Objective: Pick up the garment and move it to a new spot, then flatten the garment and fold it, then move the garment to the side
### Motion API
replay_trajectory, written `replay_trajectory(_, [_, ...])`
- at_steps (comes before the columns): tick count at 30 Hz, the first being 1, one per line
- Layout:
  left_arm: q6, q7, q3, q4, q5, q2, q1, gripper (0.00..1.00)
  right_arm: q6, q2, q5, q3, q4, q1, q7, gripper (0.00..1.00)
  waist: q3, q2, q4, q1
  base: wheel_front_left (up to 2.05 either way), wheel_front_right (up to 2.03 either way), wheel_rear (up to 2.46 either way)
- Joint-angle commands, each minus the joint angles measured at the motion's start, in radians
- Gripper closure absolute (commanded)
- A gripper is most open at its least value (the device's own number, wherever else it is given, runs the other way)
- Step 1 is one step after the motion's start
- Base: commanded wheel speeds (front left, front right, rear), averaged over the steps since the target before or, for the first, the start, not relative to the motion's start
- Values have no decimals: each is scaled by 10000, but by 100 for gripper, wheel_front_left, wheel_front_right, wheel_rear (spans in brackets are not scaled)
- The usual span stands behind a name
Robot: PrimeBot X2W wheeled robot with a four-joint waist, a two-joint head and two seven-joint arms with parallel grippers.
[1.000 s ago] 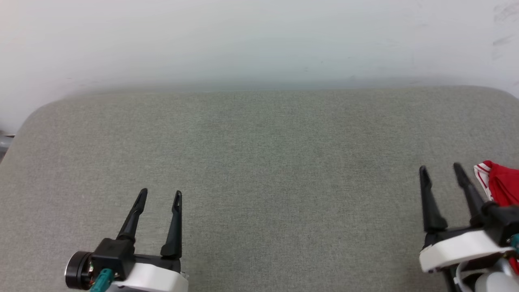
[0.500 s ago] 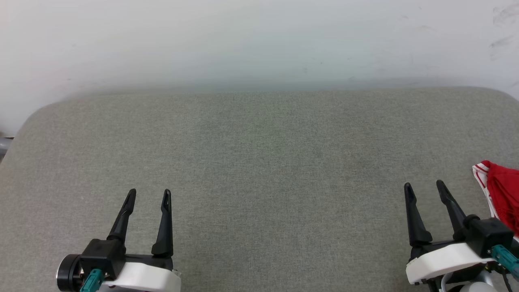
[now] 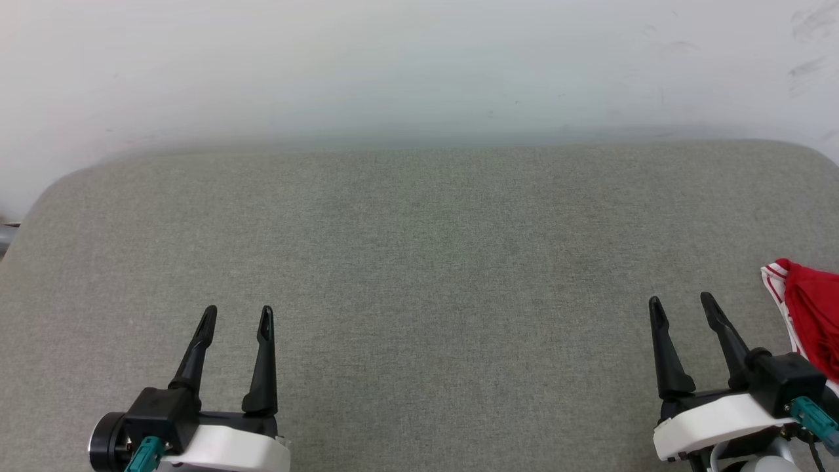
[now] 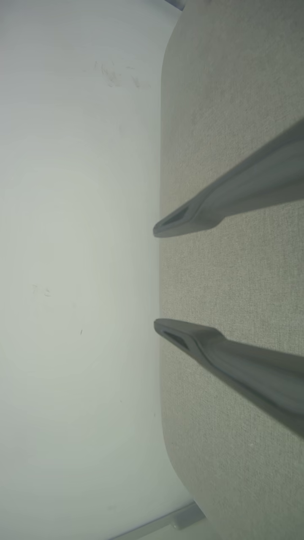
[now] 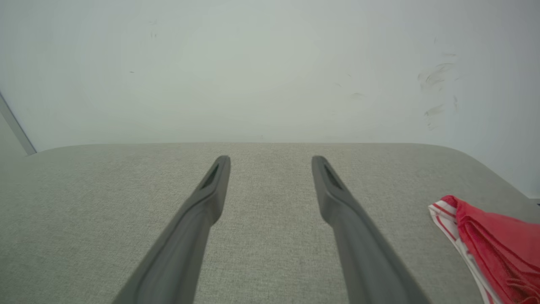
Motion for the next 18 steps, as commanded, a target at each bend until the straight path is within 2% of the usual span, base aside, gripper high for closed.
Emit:
replay_trajectory(1, [-57, -22, 59, -15, 32, -26, 104, 0, -11, 49, 57, 16, -17, -109, -7, 0, 11, 0, -1, 1, 0, 0, 0])
replay_trajectory(6, [-98, -22, 152, -227, -134, -44, 47, 0, -11, 48, -14, -41, -76, -142, -31, 0, 97, 0, 3, 1, 0, 0, 0])
replay_trajectory(7, [-73, 0, 128, -162, -122, -25, 4, 100, 2, 0, 32, -42, -14, -14, -10, 100, 88, 0, 3, 1, 0, 0, 0])
replay_trajectory(10, [-72, 15, 114, 135, -159, -36, 122, 100, 4, 2, 76, -44, 275, 112, 16, 100, 88, 0, 3, 2, 0, 0, 0])
replay_trajectory(18, [-97, 352, 166, 365, -1625, -15, -37, 100, 3, 5, 1533, -134, 380, -6, 373, 100, 67, 0, 15, 2, 0, 0, 0])
